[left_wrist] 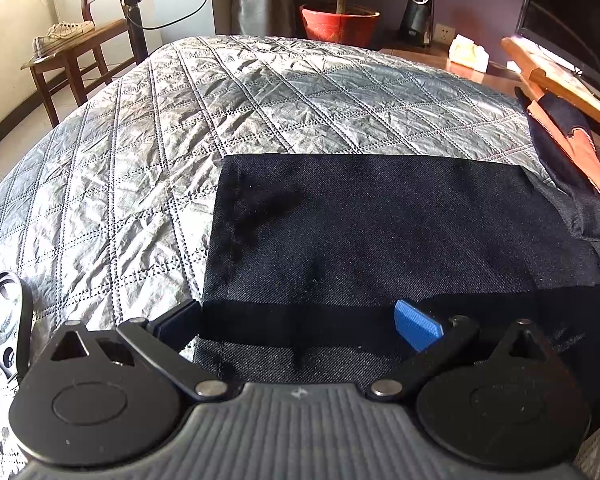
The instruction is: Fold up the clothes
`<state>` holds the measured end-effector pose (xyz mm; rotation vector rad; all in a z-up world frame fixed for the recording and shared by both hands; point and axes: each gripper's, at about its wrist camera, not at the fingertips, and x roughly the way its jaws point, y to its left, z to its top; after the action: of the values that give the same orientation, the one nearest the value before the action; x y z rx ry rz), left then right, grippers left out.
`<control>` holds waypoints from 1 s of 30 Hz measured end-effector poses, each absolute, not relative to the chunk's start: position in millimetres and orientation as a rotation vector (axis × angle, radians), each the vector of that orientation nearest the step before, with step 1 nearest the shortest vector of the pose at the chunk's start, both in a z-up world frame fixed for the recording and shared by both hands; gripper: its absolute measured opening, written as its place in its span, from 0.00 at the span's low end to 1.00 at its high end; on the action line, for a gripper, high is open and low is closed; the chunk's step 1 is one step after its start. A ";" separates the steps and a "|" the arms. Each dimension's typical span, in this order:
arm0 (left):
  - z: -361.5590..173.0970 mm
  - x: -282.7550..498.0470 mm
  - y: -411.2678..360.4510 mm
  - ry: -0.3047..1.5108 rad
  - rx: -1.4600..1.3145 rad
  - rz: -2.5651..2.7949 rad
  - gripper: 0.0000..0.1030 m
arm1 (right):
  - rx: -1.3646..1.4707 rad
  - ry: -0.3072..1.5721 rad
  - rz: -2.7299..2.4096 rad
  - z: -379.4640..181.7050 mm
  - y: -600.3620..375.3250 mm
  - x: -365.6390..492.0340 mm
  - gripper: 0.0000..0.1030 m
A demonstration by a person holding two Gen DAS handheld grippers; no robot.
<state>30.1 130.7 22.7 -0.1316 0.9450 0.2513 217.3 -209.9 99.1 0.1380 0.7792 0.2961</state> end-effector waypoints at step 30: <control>38.6 16.6 178.0 0.826 -0.350 0.378 0.99 | 0.096 0.786 1.098 120.6 -155.3 101.9 0.30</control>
<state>16.6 178.0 38.6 -0.3497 0.8260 0.3781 101.9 -155.3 120.6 0.0962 0.7858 1.0975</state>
